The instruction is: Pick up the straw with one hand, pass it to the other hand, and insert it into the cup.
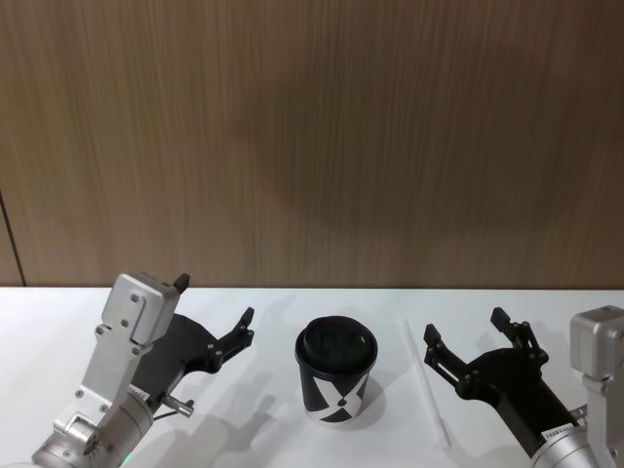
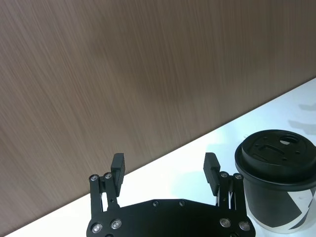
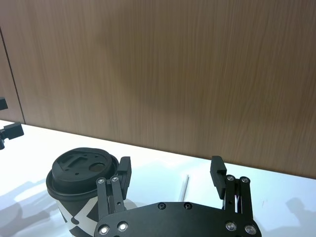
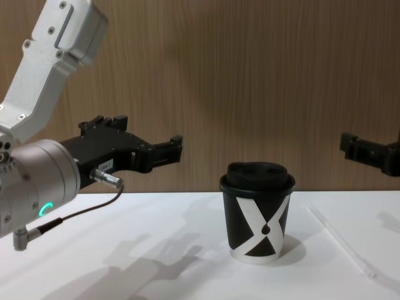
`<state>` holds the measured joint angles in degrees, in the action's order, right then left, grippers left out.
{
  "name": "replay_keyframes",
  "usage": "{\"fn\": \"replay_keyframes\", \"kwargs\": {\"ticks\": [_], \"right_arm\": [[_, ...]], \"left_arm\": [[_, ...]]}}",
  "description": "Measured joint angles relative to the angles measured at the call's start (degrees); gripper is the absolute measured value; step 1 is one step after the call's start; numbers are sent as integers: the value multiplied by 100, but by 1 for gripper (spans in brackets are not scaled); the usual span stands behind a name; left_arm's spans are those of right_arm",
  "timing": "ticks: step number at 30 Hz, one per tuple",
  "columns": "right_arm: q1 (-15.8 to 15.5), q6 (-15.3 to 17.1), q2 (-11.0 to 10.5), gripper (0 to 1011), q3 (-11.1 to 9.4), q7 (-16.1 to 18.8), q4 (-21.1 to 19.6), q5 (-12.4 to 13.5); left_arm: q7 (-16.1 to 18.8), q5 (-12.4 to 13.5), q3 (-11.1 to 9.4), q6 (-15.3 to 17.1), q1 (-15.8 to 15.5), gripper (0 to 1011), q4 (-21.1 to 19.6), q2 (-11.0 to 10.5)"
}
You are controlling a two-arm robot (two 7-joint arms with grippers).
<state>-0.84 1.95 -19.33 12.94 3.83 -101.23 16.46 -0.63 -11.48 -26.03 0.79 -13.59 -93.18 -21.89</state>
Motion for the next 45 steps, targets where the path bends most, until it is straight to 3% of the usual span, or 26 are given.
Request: {"fn": "replay_keyframes", "kwargs": {"ticks": [45], "right_arm": [[0, 0, 0, 1001, 0, 0, 0, 0]], "left_arm": [[0, 0, 0, 0, 0, 1000, 0, 0]]}}
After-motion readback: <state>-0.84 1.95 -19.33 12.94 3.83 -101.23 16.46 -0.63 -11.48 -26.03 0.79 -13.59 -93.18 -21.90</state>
